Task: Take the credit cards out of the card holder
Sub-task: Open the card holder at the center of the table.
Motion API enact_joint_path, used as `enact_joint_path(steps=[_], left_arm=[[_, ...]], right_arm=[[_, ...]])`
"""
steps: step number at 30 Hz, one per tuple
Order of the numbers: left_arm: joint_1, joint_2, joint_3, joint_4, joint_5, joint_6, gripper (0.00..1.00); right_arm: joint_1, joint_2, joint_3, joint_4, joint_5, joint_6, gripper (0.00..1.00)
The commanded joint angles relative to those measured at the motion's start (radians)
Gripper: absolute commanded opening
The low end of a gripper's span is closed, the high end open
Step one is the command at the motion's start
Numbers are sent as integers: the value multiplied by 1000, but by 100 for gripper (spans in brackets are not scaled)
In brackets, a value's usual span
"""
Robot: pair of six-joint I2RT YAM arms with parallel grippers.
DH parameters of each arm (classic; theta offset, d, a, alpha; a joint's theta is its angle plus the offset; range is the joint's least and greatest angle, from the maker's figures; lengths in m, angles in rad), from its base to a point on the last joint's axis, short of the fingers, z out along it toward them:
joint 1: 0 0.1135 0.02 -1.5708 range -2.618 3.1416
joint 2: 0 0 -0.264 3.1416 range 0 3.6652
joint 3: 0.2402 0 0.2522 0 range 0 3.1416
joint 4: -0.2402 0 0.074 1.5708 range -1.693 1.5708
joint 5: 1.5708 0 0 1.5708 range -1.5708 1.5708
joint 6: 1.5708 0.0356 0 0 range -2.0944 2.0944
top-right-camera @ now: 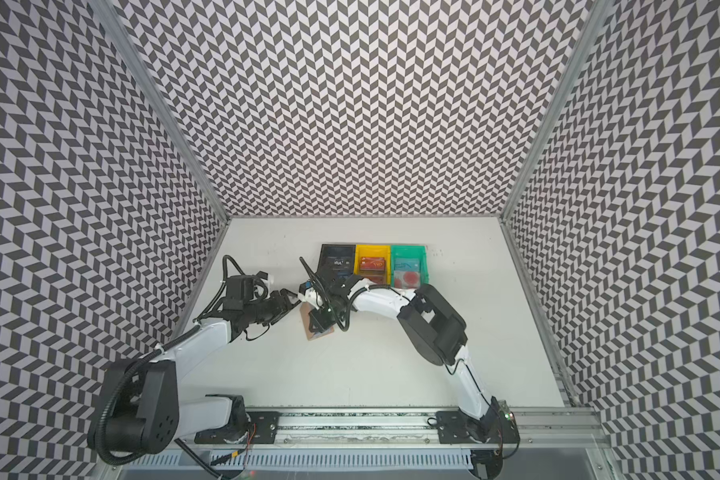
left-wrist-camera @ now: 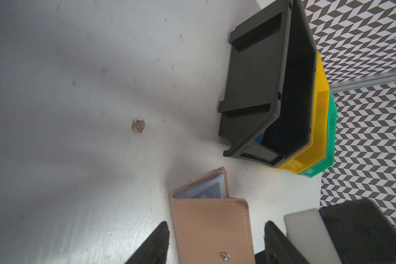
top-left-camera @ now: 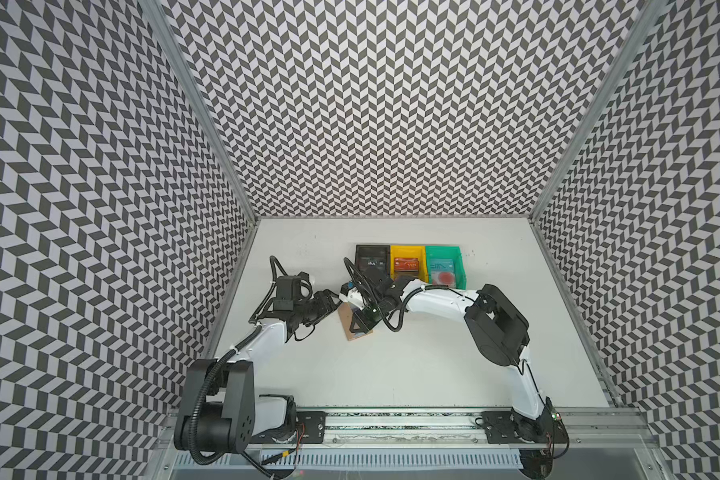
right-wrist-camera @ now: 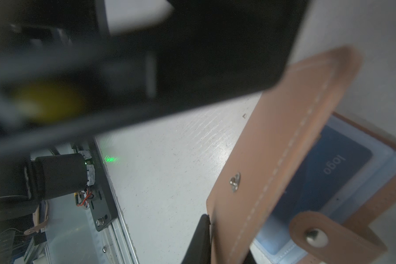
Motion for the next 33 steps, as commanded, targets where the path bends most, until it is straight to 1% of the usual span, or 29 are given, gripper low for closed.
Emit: enact_joint_path(steps=[1, 6, 16, 25, 28, 32, 33], left_arm=[[-4, 27, 0, 55, 30, -18, 68], [-9, 60, 3, 76, 35, -23, 68], [-60, 119, 42, 77, 25, -27, 69], [-76, 144, 76, 66, 0, -30, 69], [-105, 164, 99, 60, -14, -30, 66], [-131, 194, 115, 63, -14, -32, 53], [-133, 198, 116, 64, -14, -32, 53]], right_arm=[[7, -27, -19, 54, 10, -18, 15], [7, -50, -35, 68, 13, -30, 15], [9, -66, -60, 99, 29, -38, 15], [9, -100, -81, 103, 40, -60, 15], [9, -102, -83, 102, 45, -61, 15], [9, -108, -85, 97, 52, -67, 15], [9, -108, -86, 96, 54, -67, 15]])
